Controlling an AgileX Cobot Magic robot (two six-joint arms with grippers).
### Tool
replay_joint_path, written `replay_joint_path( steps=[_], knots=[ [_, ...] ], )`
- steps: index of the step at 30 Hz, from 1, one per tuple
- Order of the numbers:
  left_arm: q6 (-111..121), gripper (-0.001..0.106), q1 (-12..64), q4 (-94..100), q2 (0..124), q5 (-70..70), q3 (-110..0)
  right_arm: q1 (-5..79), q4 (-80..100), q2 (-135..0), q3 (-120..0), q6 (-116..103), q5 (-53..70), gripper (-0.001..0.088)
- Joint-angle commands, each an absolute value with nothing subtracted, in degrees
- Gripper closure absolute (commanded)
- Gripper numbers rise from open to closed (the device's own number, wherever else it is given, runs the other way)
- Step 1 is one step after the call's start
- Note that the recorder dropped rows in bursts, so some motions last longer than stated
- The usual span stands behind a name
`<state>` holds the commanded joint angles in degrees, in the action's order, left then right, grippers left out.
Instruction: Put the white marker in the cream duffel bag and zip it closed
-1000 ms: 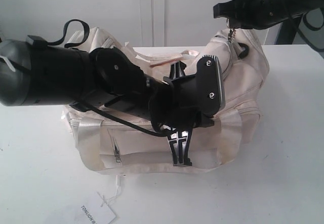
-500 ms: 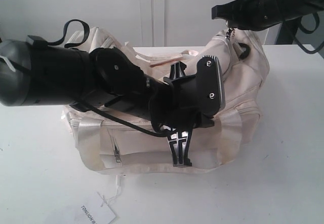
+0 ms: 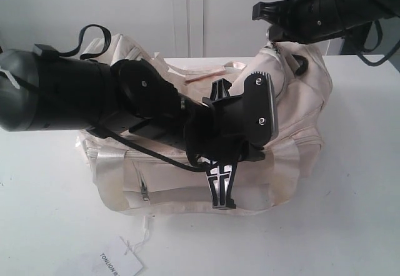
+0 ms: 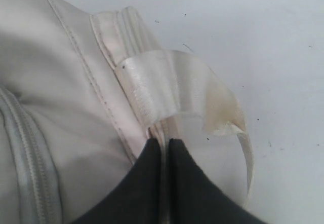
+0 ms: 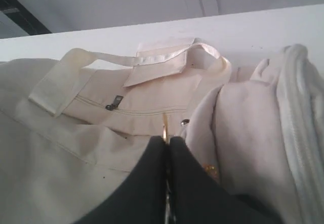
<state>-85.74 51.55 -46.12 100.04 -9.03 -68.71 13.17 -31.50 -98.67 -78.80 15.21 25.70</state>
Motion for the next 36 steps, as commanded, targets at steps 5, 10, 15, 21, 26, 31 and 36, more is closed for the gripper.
replay_joint_path(
  steps=[5, 10, 15, 21, 26, 31, 36],
  knots=[
    [-85.74, 0.105, 51.55, -46.12, 100.04, -8.88, -68.71, 14.24, -31.50, -98.67, -78.80, 15.21, 27.43, 0.0803],
    [-85.74, 0.105, 51.55, -46.12, 100.04, -8.76, -68.71, 14.24, -31.39, -98.67, -78.80, 15.62, 29.52, 0.0694],
    [-85.74, 0.105, 51.55, -46.12, 100.04, -8.76, -68.71, 14.24, -31.39, -98.67, -78.80, 16.09, 29.64, 0.0612],
    [-85.74, 0.105, 51.55, -46.12, 100.04, -8.63, -68.71, 14.24, -31.39, -97.62, -78.80, 16.09, 28.56, 0.0589],
    [-85.74, 0.105, 51.55, -46.12, 100.04, -8.63, -68.71, 14.24, -31.39, -96.08, -78.80, 16.09, 29.34, 0.0589],
    [-85.74, 0.105, 51.55, -46.12, 100.04, -8.63, -68.71, 14.24, -31.39, -94.83, -78.80, 16.09, 31.55, 0.0590],
    [-85.74, 0.105, 51.55, -46.12, 100.04, -8.63, -68.71, 14.24, -31.39, -93.62, -78.80, 16.22, 35.07, 0.0647]
  ],
)
